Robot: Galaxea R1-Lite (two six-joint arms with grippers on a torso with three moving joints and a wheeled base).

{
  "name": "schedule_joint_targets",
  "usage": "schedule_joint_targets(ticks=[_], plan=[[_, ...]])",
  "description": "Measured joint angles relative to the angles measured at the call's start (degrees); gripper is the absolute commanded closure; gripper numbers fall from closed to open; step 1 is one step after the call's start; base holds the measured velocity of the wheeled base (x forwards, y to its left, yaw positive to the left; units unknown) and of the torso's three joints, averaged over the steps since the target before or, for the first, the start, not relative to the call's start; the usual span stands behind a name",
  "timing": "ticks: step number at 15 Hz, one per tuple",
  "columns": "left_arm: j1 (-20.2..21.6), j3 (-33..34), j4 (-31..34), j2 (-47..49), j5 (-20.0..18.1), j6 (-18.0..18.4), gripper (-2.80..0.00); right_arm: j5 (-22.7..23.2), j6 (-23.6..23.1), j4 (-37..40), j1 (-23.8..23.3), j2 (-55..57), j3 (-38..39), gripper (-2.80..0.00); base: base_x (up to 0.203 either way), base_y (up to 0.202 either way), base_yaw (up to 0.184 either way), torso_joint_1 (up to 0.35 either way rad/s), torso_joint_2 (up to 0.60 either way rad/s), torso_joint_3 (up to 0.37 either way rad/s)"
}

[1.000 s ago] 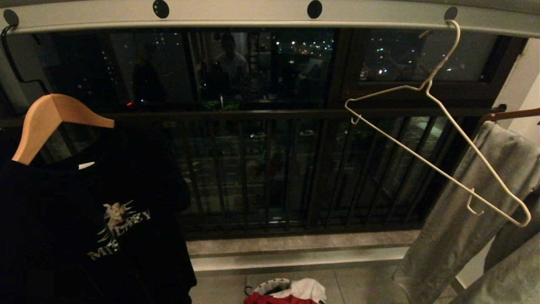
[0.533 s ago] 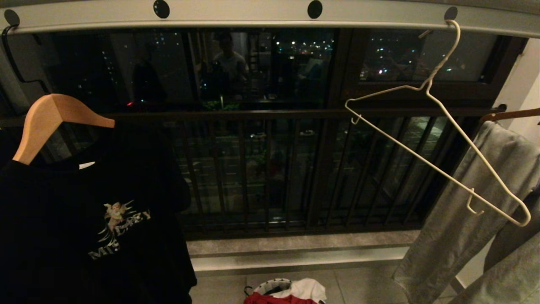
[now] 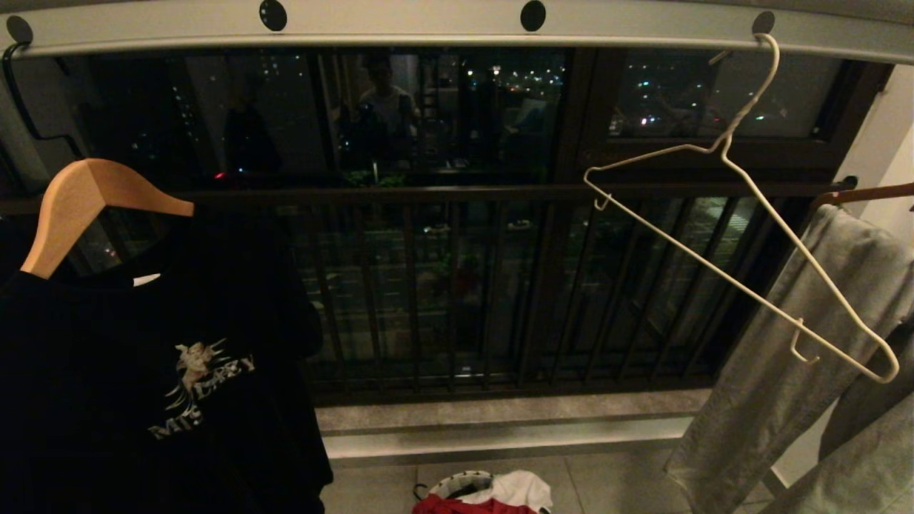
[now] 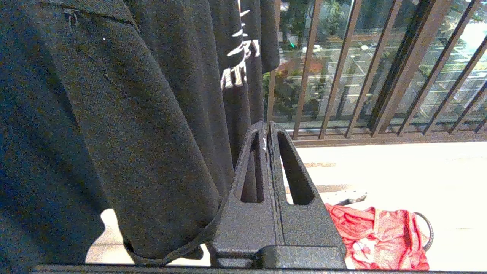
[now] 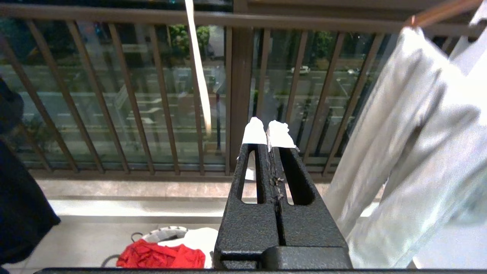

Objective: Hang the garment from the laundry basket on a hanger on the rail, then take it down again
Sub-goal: Pick up the clothes rack on the clothesline

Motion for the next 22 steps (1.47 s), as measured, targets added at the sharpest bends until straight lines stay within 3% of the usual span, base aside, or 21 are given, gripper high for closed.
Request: schedule_joint_targets(ticks=[9, 17, 22], plan=[[0.0, 0.0, 0.0, 0.0, 0.0, 0.0, 0.00, 3.8, -0.5, 5.9, 0.2, 24.1, -26.3, 0.00, 0.000, 0.000, 0.000, 0.000, 0.00, 0.000], [0.0, 0.0, 0.0, 0.0, 0.0, 0.0, 0.00, 4.1, -2.7, 6.0, 1.4, 37.9, -37.2, 0.00, 0.000, 0.000, 0.000, 0.000, 0.00, 0.000], [0.0, 0.0, 0.0, 0.0, 0.0, 0.0, 0.00, 4.2, -2.7, 6.3, 4.8, 42.9, -37.4, 0.00, 0.000, 0.000, 0.000, 0.000, 0.00, 0.000]])
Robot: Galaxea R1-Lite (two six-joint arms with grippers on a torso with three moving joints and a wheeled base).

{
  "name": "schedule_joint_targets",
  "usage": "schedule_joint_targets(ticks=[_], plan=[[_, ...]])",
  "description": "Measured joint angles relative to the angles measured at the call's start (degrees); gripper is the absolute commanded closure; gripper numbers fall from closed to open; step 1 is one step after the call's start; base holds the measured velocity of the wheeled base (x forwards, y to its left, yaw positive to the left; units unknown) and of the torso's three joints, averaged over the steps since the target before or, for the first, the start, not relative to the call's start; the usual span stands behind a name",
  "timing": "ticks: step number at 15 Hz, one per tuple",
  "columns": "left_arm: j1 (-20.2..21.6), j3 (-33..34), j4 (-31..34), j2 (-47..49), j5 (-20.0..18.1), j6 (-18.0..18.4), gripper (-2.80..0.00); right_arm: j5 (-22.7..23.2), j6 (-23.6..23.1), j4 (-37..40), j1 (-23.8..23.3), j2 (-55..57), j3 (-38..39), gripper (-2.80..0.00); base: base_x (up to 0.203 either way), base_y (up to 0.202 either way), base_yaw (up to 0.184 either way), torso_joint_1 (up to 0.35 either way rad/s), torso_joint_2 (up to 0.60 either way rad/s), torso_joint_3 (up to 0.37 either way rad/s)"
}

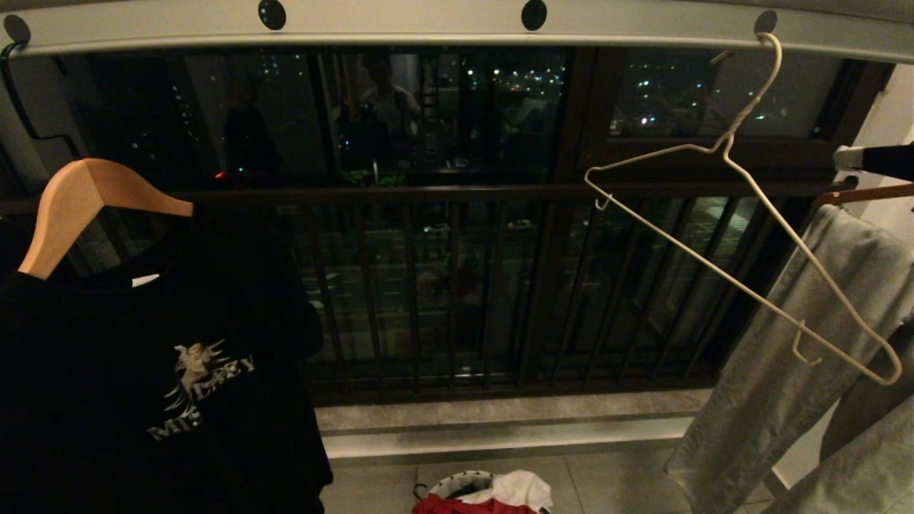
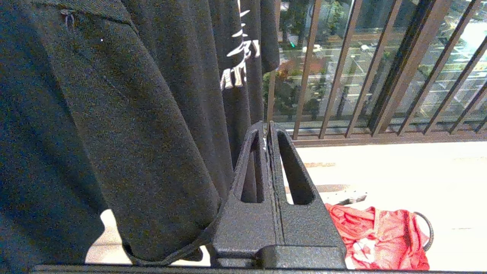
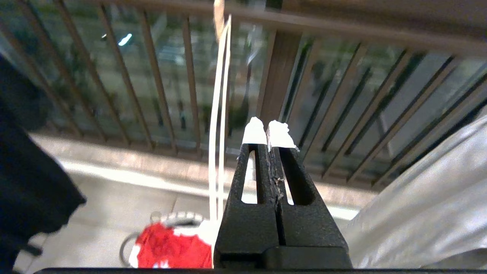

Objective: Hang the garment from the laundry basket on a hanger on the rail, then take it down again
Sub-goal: Pick up the clothes rack on the clothesline

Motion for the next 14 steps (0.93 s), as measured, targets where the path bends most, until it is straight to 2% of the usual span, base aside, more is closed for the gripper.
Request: schedule_joint_targets(ticks=[2, 3, 14], plan=[[0.0, 0.0, 0.0, 0.0, 0.0, 0.0, 0.00, 0.0, 0.0, 0.0, 0.3, 1.1, 0.7, 0.00, 0.000, 0.000, 0.000, 0.000, 0.00, 0.000], [0.0, 0.0, 0.0, 0.0, 0.0, 0.0, 0.00, 0.0, -0.1, 0.0, 0.3, 1.6, 0.9, -2.80, 0.000, 0.000, 0.000, 0.000, 0.00, 0.000], [0.0, 0.0, 0.0, 0.0, 0.0, 0.0, 0.00, 0.7, 0.0, -0.3, 2.7, 3.2, 1.6, -2.80, 0.000, 0.000, 0.000, 0.000, 0.00, 0.000]])
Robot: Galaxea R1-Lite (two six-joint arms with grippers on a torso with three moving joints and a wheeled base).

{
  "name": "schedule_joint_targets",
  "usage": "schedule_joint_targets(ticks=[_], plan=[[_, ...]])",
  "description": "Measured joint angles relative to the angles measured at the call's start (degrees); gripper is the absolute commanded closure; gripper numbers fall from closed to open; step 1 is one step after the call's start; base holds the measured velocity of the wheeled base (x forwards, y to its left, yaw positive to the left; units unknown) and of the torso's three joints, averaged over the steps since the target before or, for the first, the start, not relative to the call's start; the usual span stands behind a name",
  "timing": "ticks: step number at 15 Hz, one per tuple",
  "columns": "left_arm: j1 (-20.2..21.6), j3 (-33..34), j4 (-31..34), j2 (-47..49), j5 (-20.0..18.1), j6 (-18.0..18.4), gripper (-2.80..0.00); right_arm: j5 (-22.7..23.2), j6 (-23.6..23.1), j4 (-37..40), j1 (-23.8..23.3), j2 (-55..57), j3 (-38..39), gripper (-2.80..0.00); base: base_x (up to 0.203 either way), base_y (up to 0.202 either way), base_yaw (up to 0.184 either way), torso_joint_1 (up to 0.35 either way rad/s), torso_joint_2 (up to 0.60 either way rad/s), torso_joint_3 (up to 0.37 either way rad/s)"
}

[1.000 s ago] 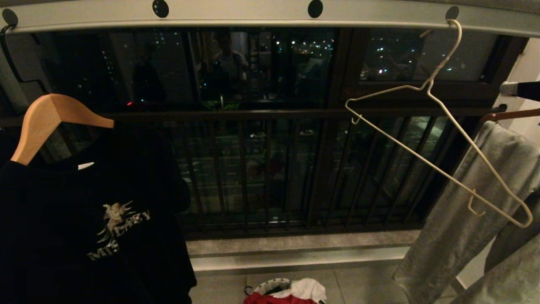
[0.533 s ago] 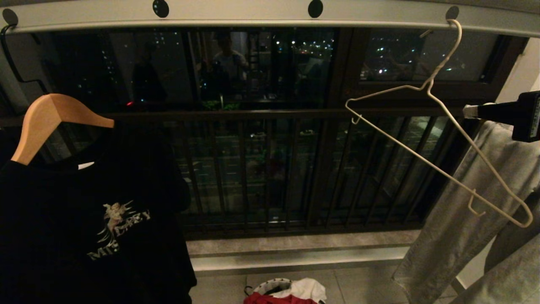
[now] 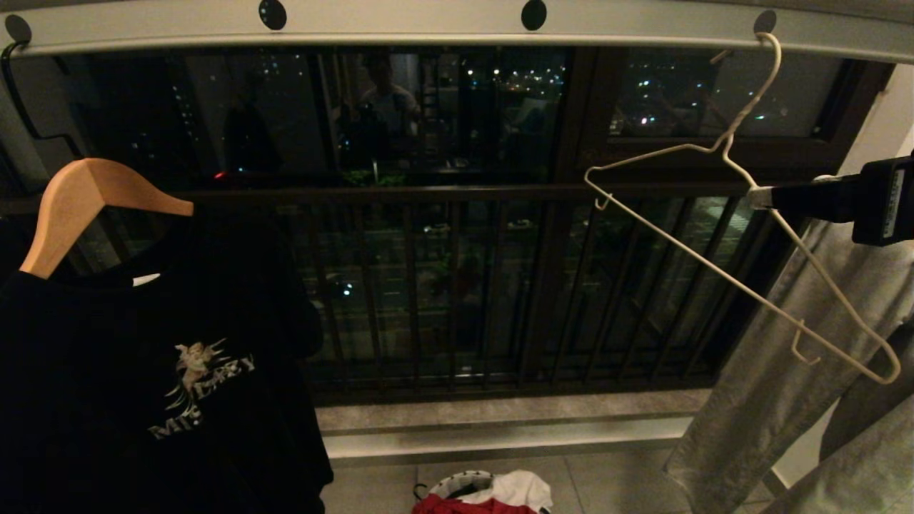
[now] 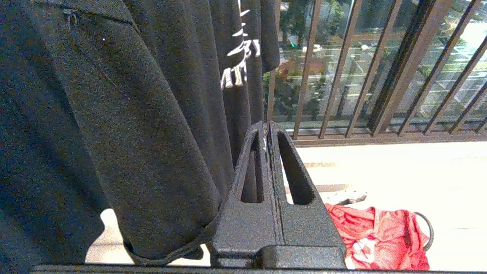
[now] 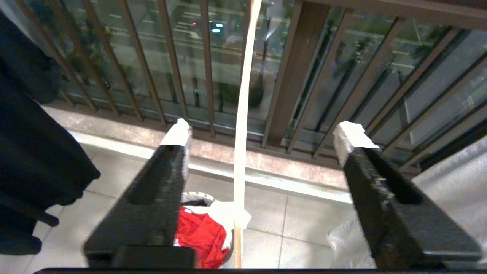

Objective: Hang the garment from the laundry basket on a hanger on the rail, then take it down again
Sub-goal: Pick up the clothes rack on the clothesline

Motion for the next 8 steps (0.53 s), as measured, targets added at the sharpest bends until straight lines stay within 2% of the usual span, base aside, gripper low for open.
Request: schedule_joint_targets(ticks=[8], plan=[[0.0, 0.0, 0.0, 0.0, 0.0, 0.0, 0.00, 0.1, -2.5, -0.5, 0.2, 3.6, 4.6, -2.80, 0.000, 0.000, 0.000, 0.000, 0.00, 0.000]])
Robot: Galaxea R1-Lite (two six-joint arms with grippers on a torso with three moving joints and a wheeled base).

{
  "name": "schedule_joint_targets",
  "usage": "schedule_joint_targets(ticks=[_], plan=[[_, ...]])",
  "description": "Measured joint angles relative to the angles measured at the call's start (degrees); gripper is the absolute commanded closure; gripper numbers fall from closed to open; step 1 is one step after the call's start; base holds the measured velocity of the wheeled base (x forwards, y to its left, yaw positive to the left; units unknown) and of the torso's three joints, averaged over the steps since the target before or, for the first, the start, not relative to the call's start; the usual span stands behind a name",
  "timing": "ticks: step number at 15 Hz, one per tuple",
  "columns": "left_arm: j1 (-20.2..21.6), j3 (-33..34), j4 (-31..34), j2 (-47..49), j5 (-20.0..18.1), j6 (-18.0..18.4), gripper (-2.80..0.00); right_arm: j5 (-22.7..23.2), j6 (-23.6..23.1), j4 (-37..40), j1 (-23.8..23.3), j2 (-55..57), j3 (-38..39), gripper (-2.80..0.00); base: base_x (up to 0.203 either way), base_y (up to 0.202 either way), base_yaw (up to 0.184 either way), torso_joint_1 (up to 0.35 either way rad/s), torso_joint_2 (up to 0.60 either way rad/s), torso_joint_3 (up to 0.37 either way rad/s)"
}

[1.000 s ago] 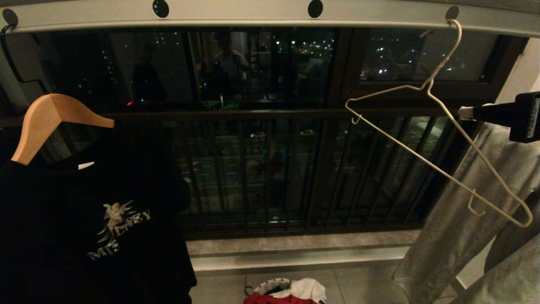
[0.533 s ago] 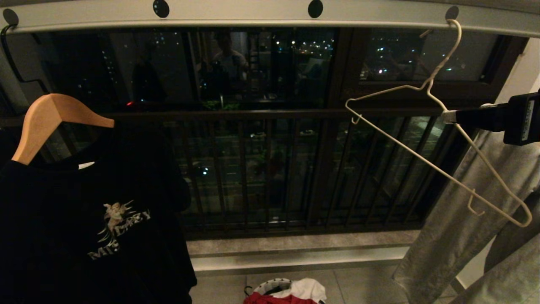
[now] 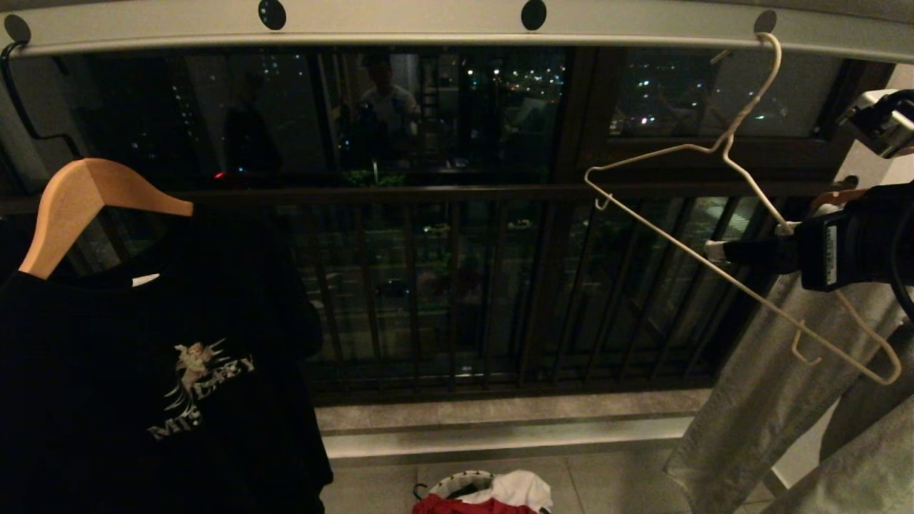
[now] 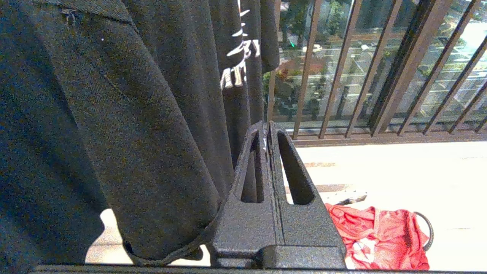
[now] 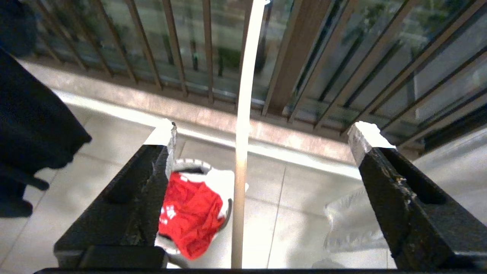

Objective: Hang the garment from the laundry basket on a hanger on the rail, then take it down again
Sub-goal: Pick up the clothes rack on the clothesline

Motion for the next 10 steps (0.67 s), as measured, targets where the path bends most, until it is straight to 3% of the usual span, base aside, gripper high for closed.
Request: schedule_joint_targets(ticks=[10], plan=[[0.0, 0.0, 0.0, 0.0, 0.0, 0.0, 0.00, -0.3, -0.1, -0.2, -0.1, 4.1, 1.0, -2.80, 0.000, 0.000, 0.000, 0.000, 0.00, 0.000]])
